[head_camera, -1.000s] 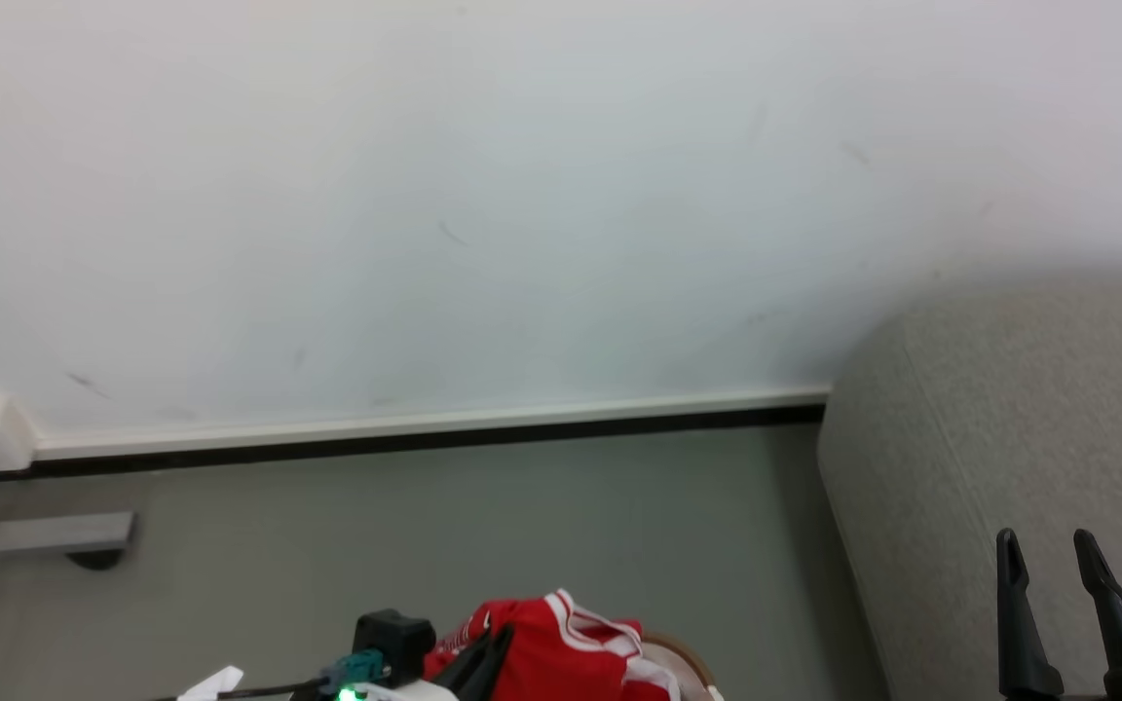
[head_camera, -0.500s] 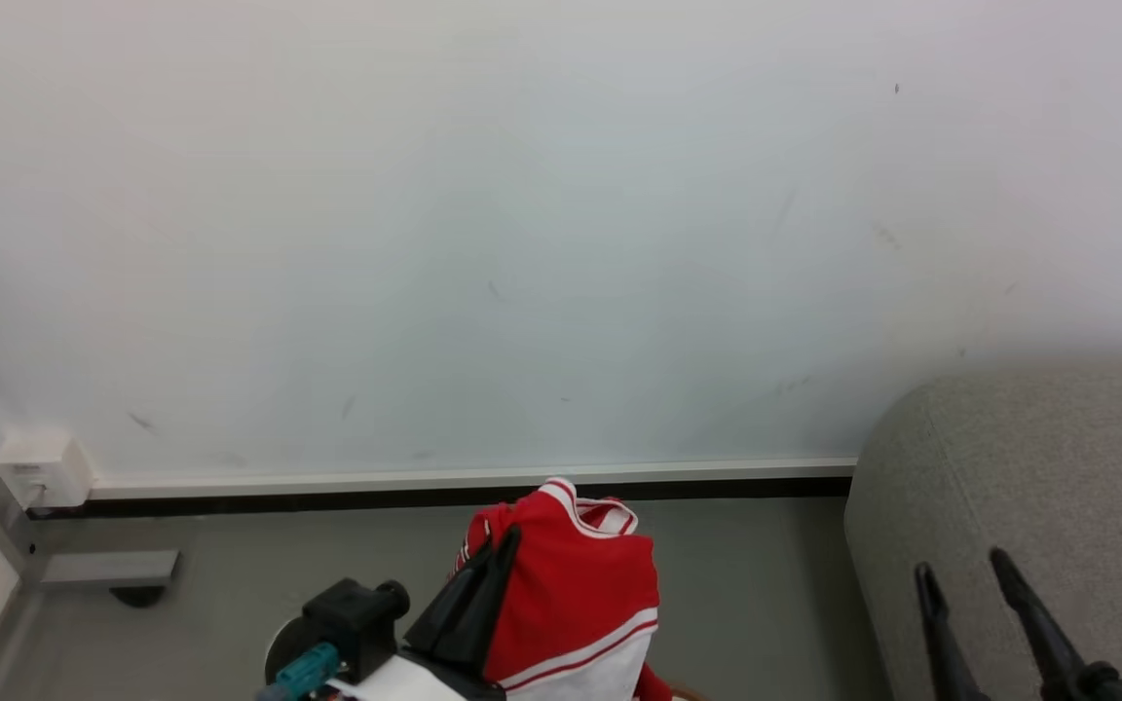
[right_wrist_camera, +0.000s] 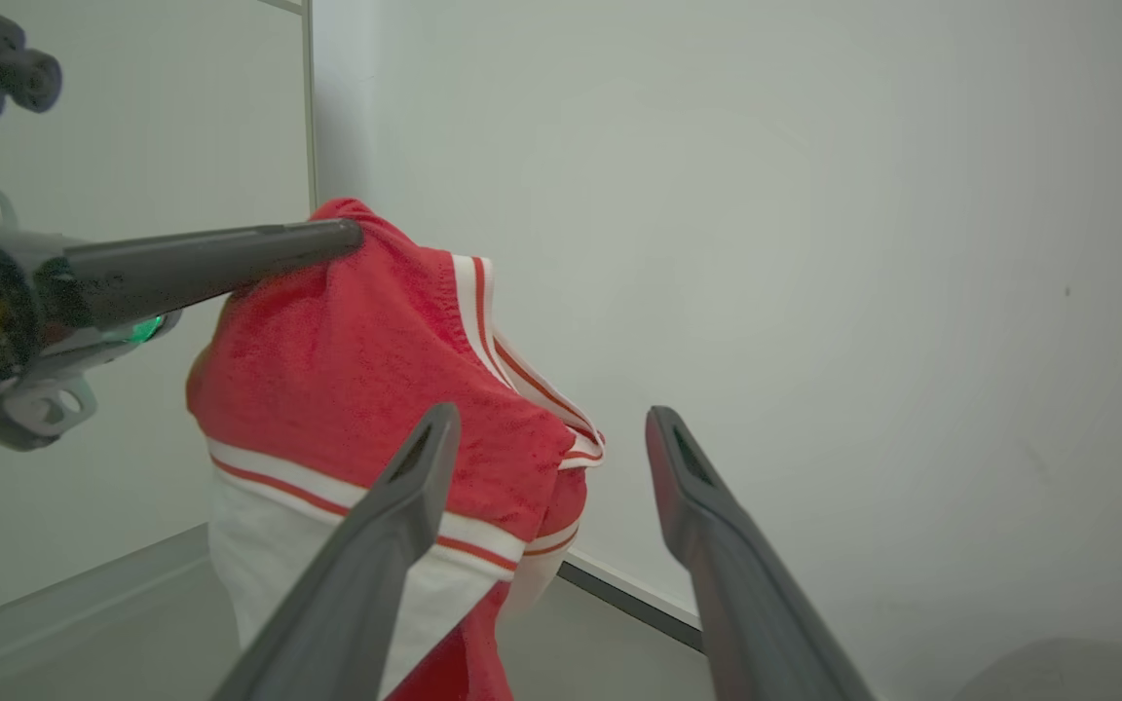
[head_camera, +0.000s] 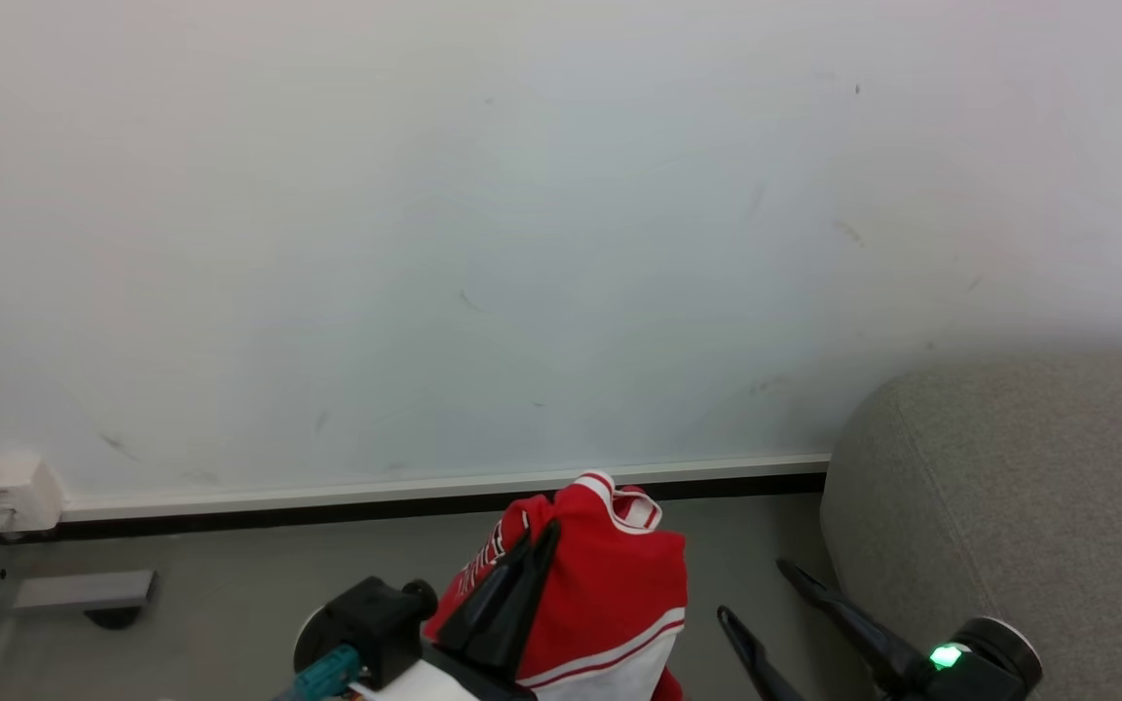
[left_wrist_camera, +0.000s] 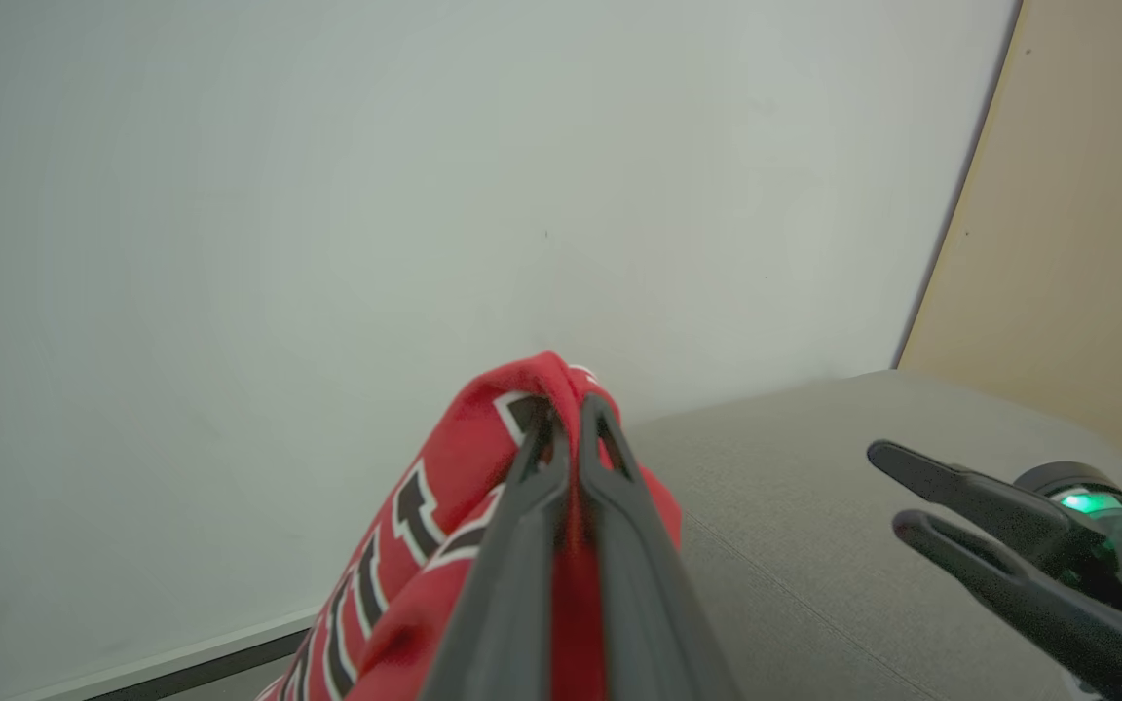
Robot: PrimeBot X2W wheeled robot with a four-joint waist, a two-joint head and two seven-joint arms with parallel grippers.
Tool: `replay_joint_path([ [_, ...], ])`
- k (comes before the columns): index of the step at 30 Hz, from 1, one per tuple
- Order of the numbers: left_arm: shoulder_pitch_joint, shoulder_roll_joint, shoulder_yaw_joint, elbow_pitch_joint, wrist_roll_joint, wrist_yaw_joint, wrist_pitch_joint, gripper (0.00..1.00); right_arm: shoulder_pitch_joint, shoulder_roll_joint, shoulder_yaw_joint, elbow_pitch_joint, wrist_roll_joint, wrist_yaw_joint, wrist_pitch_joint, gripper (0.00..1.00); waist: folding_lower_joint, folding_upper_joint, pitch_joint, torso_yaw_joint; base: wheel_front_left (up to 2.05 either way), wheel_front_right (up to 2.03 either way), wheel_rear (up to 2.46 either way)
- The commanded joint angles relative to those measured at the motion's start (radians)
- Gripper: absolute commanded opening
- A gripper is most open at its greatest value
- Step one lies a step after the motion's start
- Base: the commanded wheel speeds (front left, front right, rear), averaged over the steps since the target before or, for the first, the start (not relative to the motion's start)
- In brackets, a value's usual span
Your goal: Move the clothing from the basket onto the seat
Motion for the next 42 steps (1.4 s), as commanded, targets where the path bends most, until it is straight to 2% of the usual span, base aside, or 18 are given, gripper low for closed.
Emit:
replay_joint_path([
  [1,-0.01,0.0,0.0,-0.007,0.008,-0.002,0.005,0.0,-0.033,-0.015,0.027,-0.001,0.015,-0.002,-0.003,1.0,0.0,0.0,0.001,-0.002,0.0,0.0,0.0],
  [9,-0.038,-0.031,-0.046,-0.01,0.003,-0.028,0.022,0.0,-0.225,-0.091,0.247,0.044,0.074,-0.002,0.008,1.0,0.0,0.0,0.005,-0.007,0.0,0.0,0.0],
  [14,-0.053,-0.057,-0.091,-0.01,-0.013,-0.065,0.04,0.0,-0.304,-0.093,0.351,0.107,0.125,-0.002,0.02,1.0,0.0,0.0,0.005,-0.003,0.0,0.0,0.0],
  [16,-0.056,-0.066,-0.104,-0.002,-0.019,-0.073,0.045,0.0,-0.323,-0.078,0.357,0.14,0.153,-0.002,0.017,1.0,0.0,0.0,0.006,-0.001,0.0,0.0,0.0],
  [17,-0.057,-0.068,-0.111,0.003,-0.018,-0.079,0.048,0.0,-0.332,-0.075,0.365,0.156,0.16,-0.002,0.02,0.96,0.0,0.0,0.005,0.001,0.0,0.0,0.0],
  [18,-0.057,-0.073,-0.116,0.006,-0.02,-0.081,0.049,0.0,-0.337,-0.068,0.375,0.165,0.174,-0.002,0.019,0.0,0.0,0.0,0.005,0.002,0.0,0.0,0.0],
  [25,-0.057,-0.064,-0.127,0.039,-0.004,-0.072,0.051,0.0,-0.363,-0.065,0.381,0.203,0.233,-0.002,0.005,0.0,0.0,0.0,0.008,0.0,0.0,0.0,0.0],
  [28,-0.054,-0.058,-0.123,0.054,0.005,-0.064,0.041,0.45,-0.356,-0.072,0.356,0.202,0.238,-0.002,0.002,0.0,0.0,0.0,0.012,-0.007,0.0,0.0,0.0],
  [29,-0.052,-0.056,-0.122,0.059,0.007,-0.06,0.036,0.68,-0.351,-0.077,0.347,0.199,0.24,-0.002,0.0,0.0,0.0,0.0,0.015,-0.011,0.0,0.0,0.0],
  [31,-0.048,-0.054,-0.121,0.067,0.009,-0.053,0.029,1.0,-0.341,-0.088,0.324,0.195,0.241,-0.002,-0.003,0.0,0.0,0.0,0.018,-0.02,0.0,0.0,0.0],
  [36,-0.04,-0.051,-0.116,0.092,0.007,-0.045,0.015,1.0,-0.327,-0.116,0.269,0.171,0.226,-0.002,-0.004,0.0,0.0,0.0,0.035,-0.079,0.0,0.0,0.0],
  [42,-0.058,-0.06,-0.11,0.117,0.011,-0.04,-0.003,1.0,-0.326,-0.153,0.205,0.141,0.212,-0.002,-0.004,0.0,0.0,0.0,0.067,-0.216,0.0,0.0,0.0],
])
